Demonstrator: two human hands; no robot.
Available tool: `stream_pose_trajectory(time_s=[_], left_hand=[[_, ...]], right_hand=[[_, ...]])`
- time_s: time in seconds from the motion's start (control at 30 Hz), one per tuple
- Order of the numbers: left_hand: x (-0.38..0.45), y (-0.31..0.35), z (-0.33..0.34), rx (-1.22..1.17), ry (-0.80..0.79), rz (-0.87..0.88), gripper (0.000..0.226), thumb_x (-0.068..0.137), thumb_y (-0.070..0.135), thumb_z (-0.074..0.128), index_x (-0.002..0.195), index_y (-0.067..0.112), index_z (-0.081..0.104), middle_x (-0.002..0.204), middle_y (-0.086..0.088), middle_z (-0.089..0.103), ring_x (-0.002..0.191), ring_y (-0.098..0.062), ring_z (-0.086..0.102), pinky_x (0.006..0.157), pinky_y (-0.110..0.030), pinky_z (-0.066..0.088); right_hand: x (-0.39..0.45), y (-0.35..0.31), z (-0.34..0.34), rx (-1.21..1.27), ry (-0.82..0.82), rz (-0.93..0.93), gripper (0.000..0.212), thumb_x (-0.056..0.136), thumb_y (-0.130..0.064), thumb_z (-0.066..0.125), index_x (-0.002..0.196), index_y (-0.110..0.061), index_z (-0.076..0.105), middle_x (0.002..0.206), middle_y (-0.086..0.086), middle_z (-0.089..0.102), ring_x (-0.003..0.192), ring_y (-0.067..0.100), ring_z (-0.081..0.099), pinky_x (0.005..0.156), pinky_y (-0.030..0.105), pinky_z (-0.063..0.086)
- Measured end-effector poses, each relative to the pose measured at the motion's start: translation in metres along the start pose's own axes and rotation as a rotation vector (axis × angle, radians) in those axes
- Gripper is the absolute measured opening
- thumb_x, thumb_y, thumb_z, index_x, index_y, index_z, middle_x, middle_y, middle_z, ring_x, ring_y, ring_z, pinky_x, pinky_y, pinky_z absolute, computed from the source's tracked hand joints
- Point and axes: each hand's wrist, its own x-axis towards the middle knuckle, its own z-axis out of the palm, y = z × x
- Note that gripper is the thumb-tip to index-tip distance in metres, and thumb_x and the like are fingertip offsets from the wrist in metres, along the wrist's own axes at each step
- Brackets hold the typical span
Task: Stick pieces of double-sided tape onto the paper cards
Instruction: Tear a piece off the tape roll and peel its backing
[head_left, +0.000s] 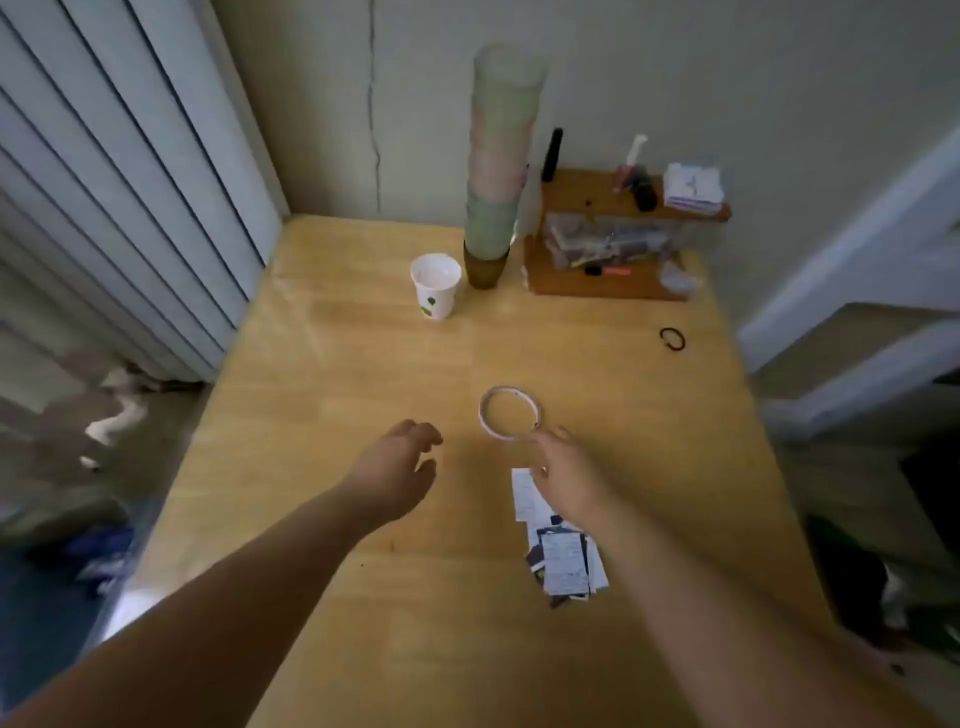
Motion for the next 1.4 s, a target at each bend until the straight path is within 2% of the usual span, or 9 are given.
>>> stream_pose_trajectory(time_s=[0.2,0.37,0.57,0.73,0.93,1.03,1.13,1.27,1.4], left_hand=[[0.021,-0.008,0.023,-0.028,-0.021,-0.02,0.031,0.092,0.017,0.051,0.123,0.014,0.053,0.117,-0.004,0.053,0.091,-0.02,0.057,0.082,-0.026,0.044],[0.031,-0.013,0.026,-0.06,0.014,0.032,0.03,0.092,0.016,0.052,0.123,0.016,0.054,0.116,-0.001,0.054,0.088,-0.015,0.058,0.077,-0.023,0.046],[0.04,-0.024,0.033,0.011,0.128,0.255,0.041,0.087,0.011,0.059,0.126,0.022,0.051,0.126,0.003,0.047,0.111,-0.018,0.052,0.09,-0.027,0.045],[0.056,-0.026,0.048,0.142,0.321,0.55,0.037,0.086,0.03,0.051,0.123,0.027,0.052,0.135,0.004,0.043,0.119,-0.021,0.041,0.095,-0.034,0.037],[0.068,-0.032,0.068,0.077,0.504,0.662,0.015,0.089,0.025,0.042,0.096,0.029,0.054,0.093,0.011,0.063,0.104,-0.006,0.05,0.1,-0.028,0.025],[0.05,-0.028,0.066,-0.19,0.428,0.572,0.017,0.095,0.018,0.046,0.084,0.026,0.056,0.073,0.019,0.059,0.07,0.004,0.051,0.075,-0.006,0.037],[0.023,-0.027,0.068,-0.385,0.371,0.483,0.018,0.096,0.011,0.047,0.083,0.019,0.059,0.061,0.023,0.055,0.049,0.0,0.042,0.048,-0.009,0.032],[-0.024,-0.019,0.078,-0.537,0.371,0.496,0.013,0.095,0.007,0.047,0.09,0.009,0.059,0.077,-0.004,0.059,0.053,-0.002,0.039,0.048,-0.011,0.031],[-0.057,-0.008,0.091,-0.617,0.408,0.498,0.015,0.094,0.007,0.051,0.086,0.014,0.061,0.072,0.007,0.062,0.051,0.0,0.041,0.047,-0.01,0.032]], right_hand=[[0.042,0.013,0.018,-0.073,-0.025,0.003,0.049,0.093,0.005,0.04,0.139,-0.009,0.044,0.148,0.004,0.034,0.128,0.024,0.043,0.105,0.03,0.035],[0.059,0.029,0.028,-0.102,0.05,-0.011,0.025,0.087,0.007,0.044,0.099,-0.004,0.063,0.114,0.009,0.054,0.101,0.027,0.056,0.084,0.036,0.046],[0.044,0.036,0.02,-0.049,0.273,-0.291,0.016,0.091,0.0,0.052,0.093,-0.01,0.065,0.099,0.0,0.059,0.096,0.02,0.053,0.073,0.038,0.048],[0.033,0.02,0.018,0.075,0.443,-0.521,0.026,0.093,-0.022,0.043,0.093,-0.014,0.068,0.093,-0.011,0.054,0.092,0.007,0.047,0.08,0.012,0.037],[0.026,0.008,0.02,0.329,0.519,-0.524,0.015,0.087,-0.011,0.065,0.094,-0.022,0.072,0.09,-0.014,0.06,0.082,0.002,0.057,0.073,0.009,0.042],[0.02,0.001,0.023,0.381,0.592,-0.478,0.026,0.085,-0.014,0.069,0.107,-0.026,0.068,0.1,-0.016,0.057,0.086,0.007,0.058,0.075,0.013,0.046],[0.001,-0.005,0.028,0.476,0.645,-0.418,0.025,0.085,-0.023,0.068,0.11,-0.026,0.067,0.105,-0.015,0.063,0.091,0.001,0.062,0.082,0.013,0.049],[-0.041,-0.018,0.044,0.619,0.687,-0.455,0.026,0.085,-0.019,0.068,0.111,-0.022,0.068,0.106,-0.009,0.067,0.094,-0.003,0.064,0.084,0.01,0.049],[-0.076,-0.025,0.063,0.459,0.848,-0.522,0.025,0.088,-0.018,0.065,0.113,-0.02,0.068,0.112,-0.013,0.059,0.1,0.001,0.059,0.088,0.014,0.047]])
